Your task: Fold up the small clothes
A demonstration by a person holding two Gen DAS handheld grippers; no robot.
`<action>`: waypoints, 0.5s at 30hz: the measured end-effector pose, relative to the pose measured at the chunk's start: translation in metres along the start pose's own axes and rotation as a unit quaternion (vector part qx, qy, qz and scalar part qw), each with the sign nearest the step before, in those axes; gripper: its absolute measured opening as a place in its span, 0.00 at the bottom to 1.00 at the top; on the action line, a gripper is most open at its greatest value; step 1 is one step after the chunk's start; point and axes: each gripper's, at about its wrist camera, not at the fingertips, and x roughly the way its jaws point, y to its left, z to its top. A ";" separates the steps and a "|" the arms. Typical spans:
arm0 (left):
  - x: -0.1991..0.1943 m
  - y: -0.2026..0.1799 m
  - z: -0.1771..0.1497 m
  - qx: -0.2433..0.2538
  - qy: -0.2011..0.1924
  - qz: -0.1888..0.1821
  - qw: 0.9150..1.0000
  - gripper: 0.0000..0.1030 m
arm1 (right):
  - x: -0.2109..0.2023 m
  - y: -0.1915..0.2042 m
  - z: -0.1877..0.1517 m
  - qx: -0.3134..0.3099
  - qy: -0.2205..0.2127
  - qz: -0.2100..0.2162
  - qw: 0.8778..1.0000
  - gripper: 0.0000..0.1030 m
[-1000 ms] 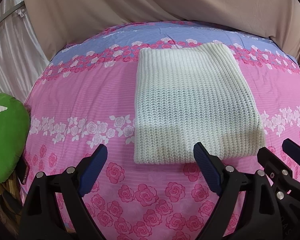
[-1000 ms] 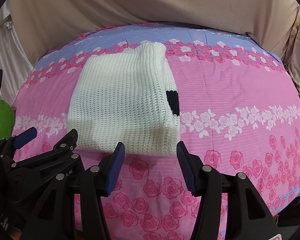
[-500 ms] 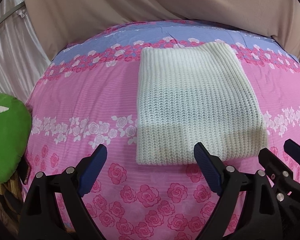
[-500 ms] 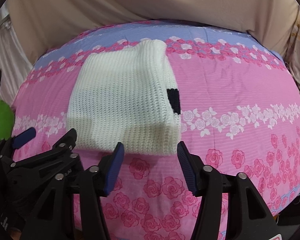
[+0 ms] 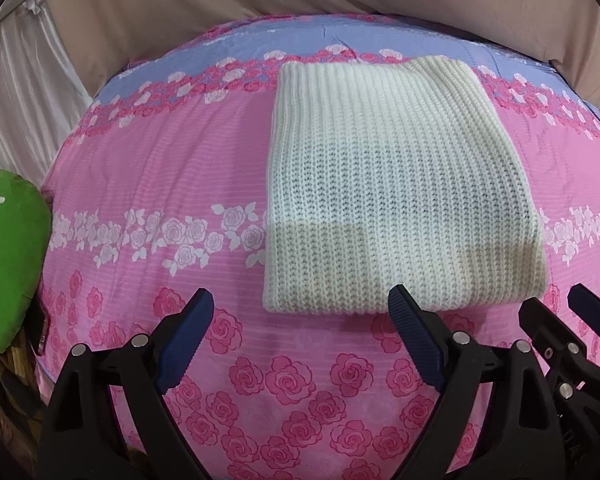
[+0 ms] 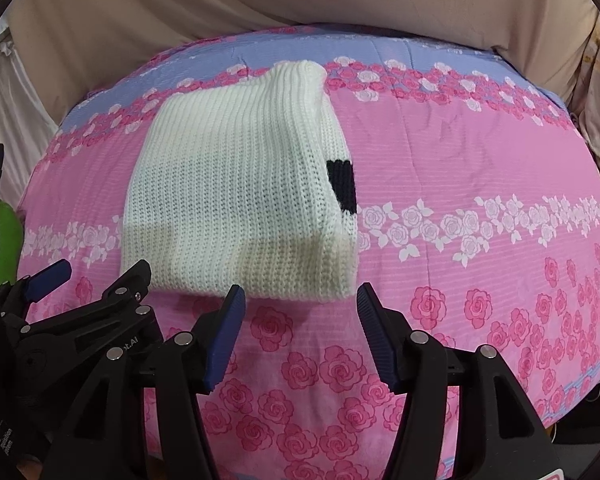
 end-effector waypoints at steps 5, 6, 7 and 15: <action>0.007 0.002 0.000 -0.008 0.014 -0.004 1.000 0.84 | 0.007 -0.003 0.000 0.009 0.013 0.002 1.000 0.55; 0.008 0.002 0.000 -0.008 0.016 -0.004 1.000 0.84 | 0.008 -0.002 0.000 0.008 0.014 0.001 1.000 0.55; 0.009 0.002 0.001 -0.007 0.017 -0.005 1.000 0.84 | 0.009 -0.001 0.001 0.006 0.015 0.001 1.000 0.55; 0.017 0.000 0.002 0.002 0.027 0.001 1.000 0.84 | 0.021 0.005 0.006 -0.007 0.027 -0.003 1.000 0.56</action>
